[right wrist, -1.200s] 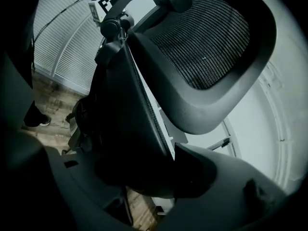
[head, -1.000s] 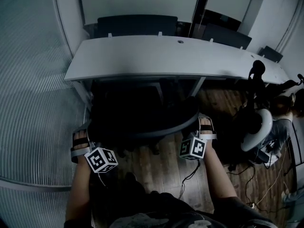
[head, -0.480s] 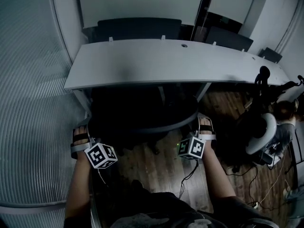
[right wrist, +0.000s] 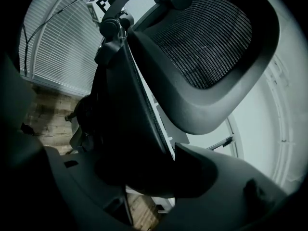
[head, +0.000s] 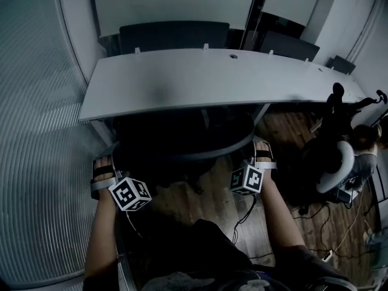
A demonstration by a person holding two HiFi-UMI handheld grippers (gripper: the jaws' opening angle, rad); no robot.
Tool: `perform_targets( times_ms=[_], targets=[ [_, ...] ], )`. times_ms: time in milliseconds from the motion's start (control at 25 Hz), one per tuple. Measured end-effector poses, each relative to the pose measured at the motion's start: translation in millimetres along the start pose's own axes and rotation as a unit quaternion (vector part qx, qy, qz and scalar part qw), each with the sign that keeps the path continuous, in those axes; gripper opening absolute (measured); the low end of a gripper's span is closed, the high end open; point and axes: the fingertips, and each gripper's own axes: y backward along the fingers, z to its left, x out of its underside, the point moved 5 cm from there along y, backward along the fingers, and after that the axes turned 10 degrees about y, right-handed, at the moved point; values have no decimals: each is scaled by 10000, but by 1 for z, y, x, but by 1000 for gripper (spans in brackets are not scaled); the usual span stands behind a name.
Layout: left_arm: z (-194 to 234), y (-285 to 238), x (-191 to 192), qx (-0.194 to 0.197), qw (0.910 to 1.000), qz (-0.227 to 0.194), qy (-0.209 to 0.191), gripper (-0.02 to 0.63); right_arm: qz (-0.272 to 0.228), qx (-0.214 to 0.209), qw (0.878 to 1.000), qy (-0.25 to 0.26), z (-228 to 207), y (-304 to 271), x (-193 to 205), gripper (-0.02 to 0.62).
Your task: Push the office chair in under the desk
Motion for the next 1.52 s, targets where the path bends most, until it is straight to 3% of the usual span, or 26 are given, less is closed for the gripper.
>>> perform_targets(
  times_ms=[840,1520],
  targets=[
    [43,-101,-4,-27,10000,8,-13,249,-104,80,9999,-28,-29,-99,-17,253],
    [55,-149,-11,-162,9998,69,36,250,-302,177,9994,19,-43,-151,-17,254]
  ],
)
